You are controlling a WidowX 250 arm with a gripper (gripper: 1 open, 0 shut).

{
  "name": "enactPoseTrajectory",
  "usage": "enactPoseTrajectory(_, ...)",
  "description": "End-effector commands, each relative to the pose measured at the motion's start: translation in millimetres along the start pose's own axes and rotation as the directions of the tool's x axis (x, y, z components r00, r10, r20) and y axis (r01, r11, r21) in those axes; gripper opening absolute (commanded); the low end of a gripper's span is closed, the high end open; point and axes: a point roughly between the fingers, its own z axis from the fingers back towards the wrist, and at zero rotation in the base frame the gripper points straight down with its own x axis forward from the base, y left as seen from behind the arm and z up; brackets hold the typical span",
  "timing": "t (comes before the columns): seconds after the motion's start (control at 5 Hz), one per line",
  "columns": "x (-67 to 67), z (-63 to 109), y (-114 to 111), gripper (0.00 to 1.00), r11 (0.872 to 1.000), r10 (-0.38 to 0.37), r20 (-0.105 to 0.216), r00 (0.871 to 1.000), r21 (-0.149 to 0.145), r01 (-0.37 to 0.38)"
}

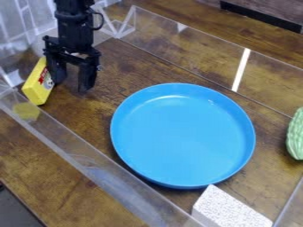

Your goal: Put the yellow block in the blue tray

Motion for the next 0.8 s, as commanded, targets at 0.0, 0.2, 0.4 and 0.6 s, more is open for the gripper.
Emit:
enactPoseTrajectory(0.0,-2.3,14.9,18,1.00,1.000,0.007,0.027,1.000,0.028,-0.008)
enactPoseTrajectory(0.2,-3.0,21.0,24,1.00,0.999,-0.016,0.031,0.999,0.040,0.015)
enactPoseTrajectory(0.4,2.6,20.7,21,1.00,0.999,0.003,0.034,0.999,0.047,-0.004)
enactPoseTrajectory(0.6,8.1,19.7,20,1.00,0.998,0.022,0.035,0.999,0.053,-0.024)
